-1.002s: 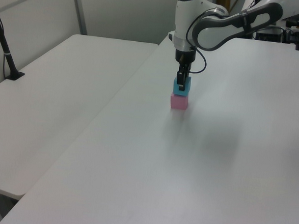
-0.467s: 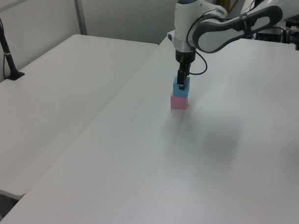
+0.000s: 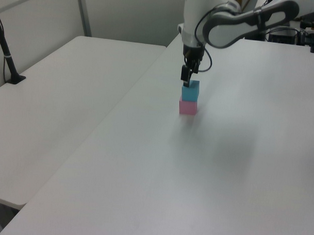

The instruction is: Put blue cube on pink cube

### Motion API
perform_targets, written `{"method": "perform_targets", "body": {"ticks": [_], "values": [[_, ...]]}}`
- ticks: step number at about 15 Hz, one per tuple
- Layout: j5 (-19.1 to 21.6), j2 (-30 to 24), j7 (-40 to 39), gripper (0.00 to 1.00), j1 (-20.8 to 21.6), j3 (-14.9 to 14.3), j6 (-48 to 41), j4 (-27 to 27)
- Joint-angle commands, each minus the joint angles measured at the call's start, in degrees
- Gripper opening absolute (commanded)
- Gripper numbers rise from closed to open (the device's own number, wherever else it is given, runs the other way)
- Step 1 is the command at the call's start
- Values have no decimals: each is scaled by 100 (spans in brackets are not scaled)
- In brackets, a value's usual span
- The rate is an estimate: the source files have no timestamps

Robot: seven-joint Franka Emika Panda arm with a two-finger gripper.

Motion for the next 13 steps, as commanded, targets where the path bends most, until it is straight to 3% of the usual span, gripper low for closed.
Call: {"method": "perform_targets", "body": {"ticks": [1,6,8,10,13], "values": [[476,-627,101,100,-1,-65,-694,-106],[907,-1874,-136,100,-98,-170,-2284,-255],[1284,-2349,-145,100,-299,-196,-2865,-272],[1374,-2902,-163,100,-335,-292,-3052,-648],[1374,-3089,-294,100,-396,-328,-3008,-967]]}}
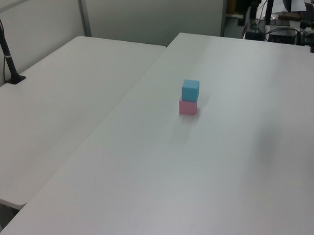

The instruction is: Put blue cube on pink cube

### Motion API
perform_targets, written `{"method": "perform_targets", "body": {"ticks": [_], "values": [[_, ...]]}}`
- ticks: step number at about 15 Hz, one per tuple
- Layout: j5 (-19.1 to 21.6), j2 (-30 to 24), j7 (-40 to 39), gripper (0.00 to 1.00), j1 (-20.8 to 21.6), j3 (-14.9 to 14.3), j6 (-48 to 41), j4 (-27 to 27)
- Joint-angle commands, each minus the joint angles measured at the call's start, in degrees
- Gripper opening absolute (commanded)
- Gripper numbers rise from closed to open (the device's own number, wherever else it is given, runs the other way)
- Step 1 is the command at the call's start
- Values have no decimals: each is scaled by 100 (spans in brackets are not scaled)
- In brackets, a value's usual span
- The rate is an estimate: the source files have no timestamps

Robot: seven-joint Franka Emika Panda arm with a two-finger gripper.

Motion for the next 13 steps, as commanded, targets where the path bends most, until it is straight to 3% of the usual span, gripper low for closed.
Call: {"method": "perform_targets", "body": {"ticks": [1,5,13], "values": [[111,-351,-340,100,-61,-76,244,-649],[67,-281,-1061,100,-211,-76,737,-650],[-170,-245,-1071,100,-272,-76,903,-667]]}}
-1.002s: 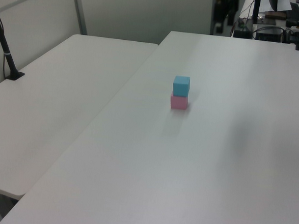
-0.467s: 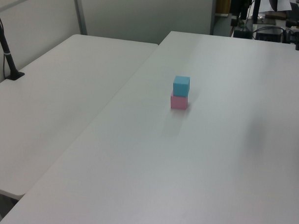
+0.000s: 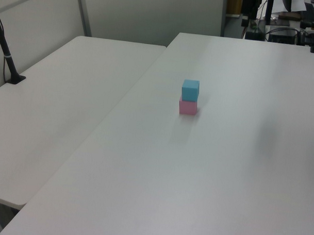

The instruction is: Put blue cube on pink cube

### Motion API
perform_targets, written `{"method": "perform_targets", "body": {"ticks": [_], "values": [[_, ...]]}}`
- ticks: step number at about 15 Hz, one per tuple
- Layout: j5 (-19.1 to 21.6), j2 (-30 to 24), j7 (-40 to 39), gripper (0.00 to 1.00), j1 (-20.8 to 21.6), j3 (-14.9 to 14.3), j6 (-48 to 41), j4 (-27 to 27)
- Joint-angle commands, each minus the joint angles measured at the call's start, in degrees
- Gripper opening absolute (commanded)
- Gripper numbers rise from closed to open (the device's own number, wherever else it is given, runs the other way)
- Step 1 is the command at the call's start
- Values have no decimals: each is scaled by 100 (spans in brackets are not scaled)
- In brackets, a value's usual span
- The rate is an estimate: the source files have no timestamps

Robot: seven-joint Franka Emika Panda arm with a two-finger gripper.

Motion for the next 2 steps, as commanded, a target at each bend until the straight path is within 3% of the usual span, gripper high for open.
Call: {"method": "perform_targets", "body": {"ticks": [1,2], "values": [[-76,-38,-125,100,-72,-28,353,-127],[-85,-38,-125,100,-81,-28,336,-118]]}}
